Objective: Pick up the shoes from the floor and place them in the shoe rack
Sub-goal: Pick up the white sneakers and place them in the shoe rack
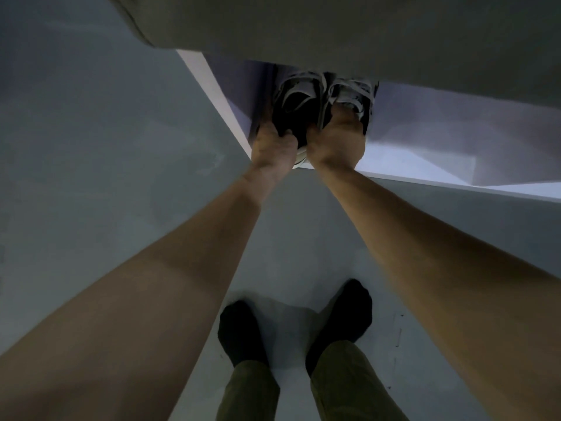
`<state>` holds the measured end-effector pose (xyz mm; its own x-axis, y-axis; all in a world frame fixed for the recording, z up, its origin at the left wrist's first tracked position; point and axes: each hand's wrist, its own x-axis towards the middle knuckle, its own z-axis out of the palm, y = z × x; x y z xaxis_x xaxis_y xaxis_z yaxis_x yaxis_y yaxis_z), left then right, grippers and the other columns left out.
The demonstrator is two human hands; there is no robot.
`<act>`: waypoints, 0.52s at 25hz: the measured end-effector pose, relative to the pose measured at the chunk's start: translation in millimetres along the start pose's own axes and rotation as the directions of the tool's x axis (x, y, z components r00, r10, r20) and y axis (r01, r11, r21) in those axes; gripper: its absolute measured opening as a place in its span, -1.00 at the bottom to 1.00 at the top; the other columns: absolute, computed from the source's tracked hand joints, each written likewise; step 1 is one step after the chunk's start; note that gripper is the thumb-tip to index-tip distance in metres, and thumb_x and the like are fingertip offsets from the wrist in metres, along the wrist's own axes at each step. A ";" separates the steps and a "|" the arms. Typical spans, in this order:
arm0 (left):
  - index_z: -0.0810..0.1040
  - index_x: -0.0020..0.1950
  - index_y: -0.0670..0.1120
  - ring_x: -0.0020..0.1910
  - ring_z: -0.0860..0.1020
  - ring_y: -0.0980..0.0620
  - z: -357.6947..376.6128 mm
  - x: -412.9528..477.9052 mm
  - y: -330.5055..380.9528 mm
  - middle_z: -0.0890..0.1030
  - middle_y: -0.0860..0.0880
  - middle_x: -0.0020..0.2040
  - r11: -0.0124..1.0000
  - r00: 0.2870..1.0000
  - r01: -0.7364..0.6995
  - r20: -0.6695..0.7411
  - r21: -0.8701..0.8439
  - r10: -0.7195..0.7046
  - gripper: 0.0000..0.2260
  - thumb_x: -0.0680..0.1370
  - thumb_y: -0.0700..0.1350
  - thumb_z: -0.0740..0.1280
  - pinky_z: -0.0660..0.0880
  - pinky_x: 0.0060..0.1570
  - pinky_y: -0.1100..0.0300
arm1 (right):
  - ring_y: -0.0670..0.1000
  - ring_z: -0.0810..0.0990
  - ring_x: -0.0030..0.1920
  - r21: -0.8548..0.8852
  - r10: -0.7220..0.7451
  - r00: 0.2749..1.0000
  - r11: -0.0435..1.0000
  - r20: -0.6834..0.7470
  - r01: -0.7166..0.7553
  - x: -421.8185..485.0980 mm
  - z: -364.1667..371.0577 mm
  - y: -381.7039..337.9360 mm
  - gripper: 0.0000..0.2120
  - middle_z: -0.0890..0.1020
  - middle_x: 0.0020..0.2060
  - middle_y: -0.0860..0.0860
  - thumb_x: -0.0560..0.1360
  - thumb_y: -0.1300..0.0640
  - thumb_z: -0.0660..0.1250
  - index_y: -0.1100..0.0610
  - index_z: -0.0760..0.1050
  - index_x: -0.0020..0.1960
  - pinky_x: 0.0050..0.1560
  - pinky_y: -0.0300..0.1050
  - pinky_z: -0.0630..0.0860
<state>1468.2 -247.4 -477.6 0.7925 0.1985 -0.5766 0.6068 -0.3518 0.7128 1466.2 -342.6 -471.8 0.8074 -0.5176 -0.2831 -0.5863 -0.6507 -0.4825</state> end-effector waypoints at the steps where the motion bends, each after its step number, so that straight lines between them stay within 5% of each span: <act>1: 0.34 0.54 -0.12 0.46 0.40 -0.13 0.2 0.7 -0.2 0.45 -0.14 0.48 1.000 1.000 0.018 0.004 0.006 -0.018 -0.44 0.51 -0.20 0.26 0.28 0.39 0.26 | 0.15 0.57 0.20 -0.001 -0.008 1.000 1.000 0.000 0.008 0.3 -0.3 0.3 -0.59 0.61 0.21 0.07 0.45 -0.04 0.37 0.13 0.55 0.23 0.07 -0.06 0.48; 7: 0.30 0.58 -0.03 0.47 0.40 -0.10 -3.2 -2.2 -7.2 0.42 -0.12 0.50 0.998 1.000 -0.018 0.016 -0.064 0.019 -0.32 0.42 -0.16 0.23 0.30 0.50 0.14 | 0.16 0.59 0.16 0.034 -0.028 1.000 0.999 0.005 0.028 0.2 1.0 3.0 -0.61 0.64 0.15 0.09 0.44 -0.01 0.38 0.17 0.56 0.18 0.05 -0.08 0.50; 13: 0.40 0.49 -0.09 0.38 0.50 -0.11 -4.5 -6.3 -7.3 0.52 -0.12 0.40 0.999 1.000 0.014 0.017 -0.046 -0.013 -0.35 0.37 -0.04 0.20 0.43 0.40 0.00 | 0.21 0.60 0.15 0.102 -0.060 0.997 0.993 0.047 0.055 -7.4 -2.2 3.9 -0.60 0.65 0.13 0.16 0.45 0.04 0.38 0.24 0.52 0.20 0.06 -0.01 0.55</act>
<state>1459.1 -242.0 -477.4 0.7834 0.1875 -0.5925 0.6197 -0.3069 0.7223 1457.8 -342.5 -469.7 0.8435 -0.4510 -0.2917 -0.5309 -0.6182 -0.5797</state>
